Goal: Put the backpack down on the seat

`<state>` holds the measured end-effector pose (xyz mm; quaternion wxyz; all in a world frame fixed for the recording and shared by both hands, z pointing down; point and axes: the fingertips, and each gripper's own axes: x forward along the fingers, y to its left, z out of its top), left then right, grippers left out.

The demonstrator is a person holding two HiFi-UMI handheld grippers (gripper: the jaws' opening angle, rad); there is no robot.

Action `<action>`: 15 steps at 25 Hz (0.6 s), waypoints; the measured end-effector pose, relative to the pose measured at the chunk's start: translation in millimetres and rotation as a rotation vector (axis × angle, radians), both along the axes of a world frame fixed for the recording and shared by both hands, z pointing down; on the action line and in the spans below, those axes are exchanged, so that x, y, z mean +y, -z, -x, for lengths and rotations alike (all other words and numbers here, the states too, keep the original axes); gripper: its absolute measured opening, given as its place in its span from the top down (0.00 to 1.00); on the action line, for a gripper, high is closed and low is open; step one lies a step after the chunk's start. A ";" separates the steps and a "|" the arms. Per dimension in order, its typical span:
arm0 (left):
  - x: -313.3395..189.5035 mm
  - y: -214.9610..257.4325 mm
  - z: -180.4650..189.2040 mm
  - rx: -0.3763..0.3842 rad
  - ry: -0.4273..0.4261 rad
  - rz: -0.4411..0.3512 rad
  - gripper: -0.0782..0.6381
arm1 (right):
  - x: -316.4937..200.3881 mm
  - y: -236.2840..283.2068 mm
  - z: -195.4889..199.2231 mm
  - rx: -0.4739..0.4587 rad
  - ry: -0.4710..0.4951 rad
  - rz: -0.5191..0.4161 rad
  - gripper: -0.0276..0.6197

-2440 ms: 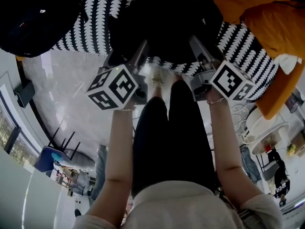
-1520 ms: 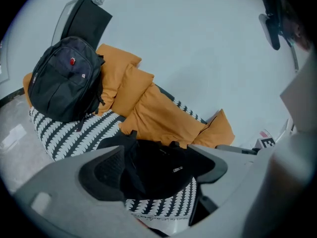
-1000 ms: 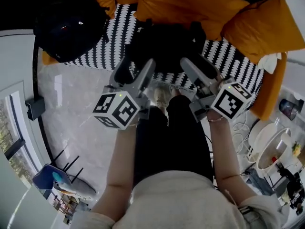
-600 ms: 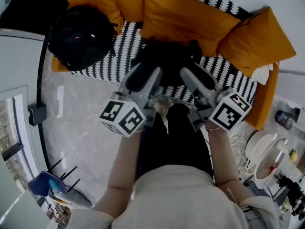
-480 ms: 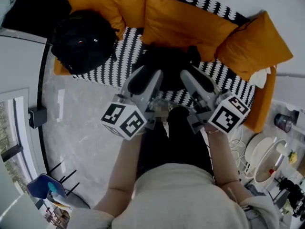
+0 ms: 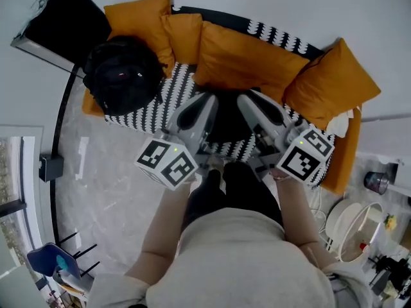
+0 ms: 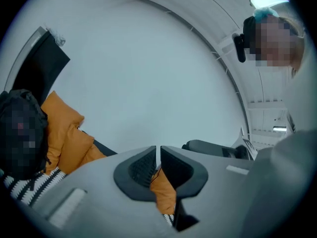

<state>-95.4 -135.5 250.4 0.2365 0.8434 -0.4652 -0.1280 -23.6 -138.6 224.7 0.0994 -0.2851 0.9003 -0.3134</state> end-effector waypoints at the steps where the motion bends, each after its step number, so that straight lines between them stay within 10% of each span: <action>1: 0.5 6.8 0.2 -0.004 0.001 -0.012 0.85 | 1.5 7.4 0.8 -0.005 0.008 -0.011 0.88; 15: -0.4 78.9 6.0 -0.040 -0.003 -0.187 0.88 | 26.9 93.5 33.9 -0.104 0.204 -0.186 0.95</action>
